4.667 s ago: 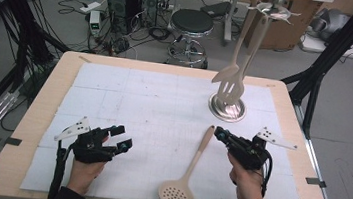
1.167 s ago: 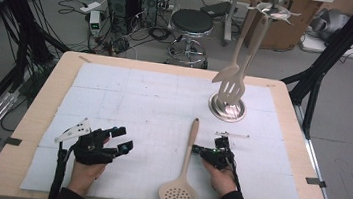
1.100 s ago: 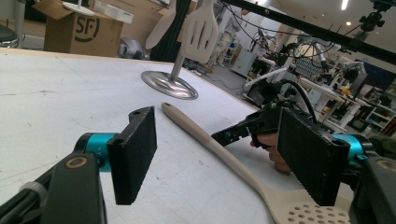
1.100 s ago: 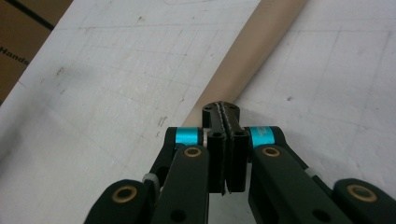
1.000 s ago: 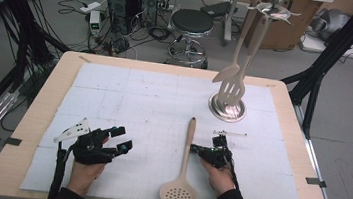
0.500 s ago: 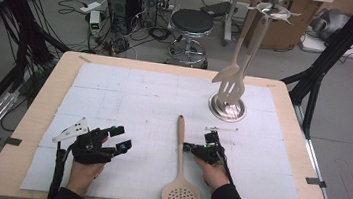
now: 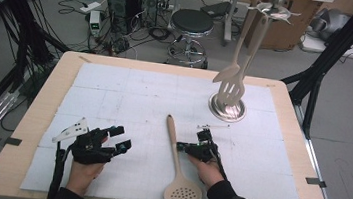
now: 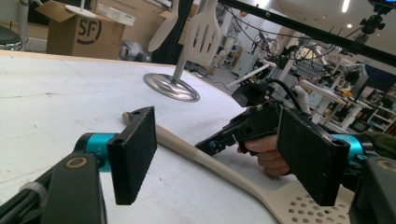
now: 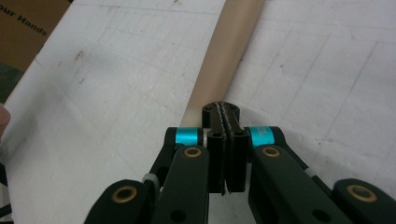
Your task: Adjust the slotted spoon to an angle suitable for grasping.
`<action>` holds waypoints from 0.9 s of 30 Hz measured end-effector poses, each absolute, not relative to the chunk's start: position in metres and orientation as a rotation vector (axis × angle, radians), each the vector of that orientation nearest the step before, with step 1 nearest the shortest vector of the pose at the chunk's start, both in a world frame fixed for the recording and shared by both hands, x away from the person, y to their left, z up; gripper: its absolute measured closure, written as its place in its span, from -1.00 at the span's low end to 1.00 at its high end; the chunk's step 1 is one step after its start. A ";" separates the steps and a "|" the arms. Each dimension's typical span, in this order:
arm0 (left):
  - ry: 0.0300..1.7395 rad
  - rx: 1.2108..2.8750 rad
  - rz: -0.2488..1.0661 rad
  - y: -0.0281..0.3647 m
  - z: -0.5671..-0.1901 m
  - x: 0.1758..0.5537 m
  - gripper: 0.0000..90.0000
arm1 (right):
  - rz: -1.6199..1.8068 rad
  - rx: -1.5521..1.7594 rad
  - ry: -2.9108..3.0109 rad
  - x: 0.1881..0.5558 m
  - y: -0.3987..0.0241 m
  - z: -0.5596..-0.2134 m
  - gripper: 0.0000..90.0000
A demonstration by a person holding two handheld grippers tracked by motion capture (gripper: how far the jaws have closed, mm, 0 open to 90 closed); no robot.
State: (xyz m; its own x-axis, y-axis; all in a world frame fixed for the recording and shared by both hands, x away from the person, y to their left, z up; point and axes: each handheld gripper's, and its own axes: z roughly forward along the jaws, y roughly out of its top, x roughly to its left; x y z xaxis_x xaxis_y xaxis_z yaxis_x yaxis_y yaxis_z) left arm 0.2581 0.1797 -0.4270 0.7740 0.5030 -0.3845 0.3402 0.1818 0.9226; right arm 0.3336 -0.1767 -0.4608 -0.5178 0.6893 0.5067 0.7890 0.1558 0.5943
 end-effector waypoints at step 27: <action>0.736 1.419 0.133 0.180 -0.427 0.257 -0.35 | -1.271 -1.274 -2.387 0.336 -0.157 -0.460 0.99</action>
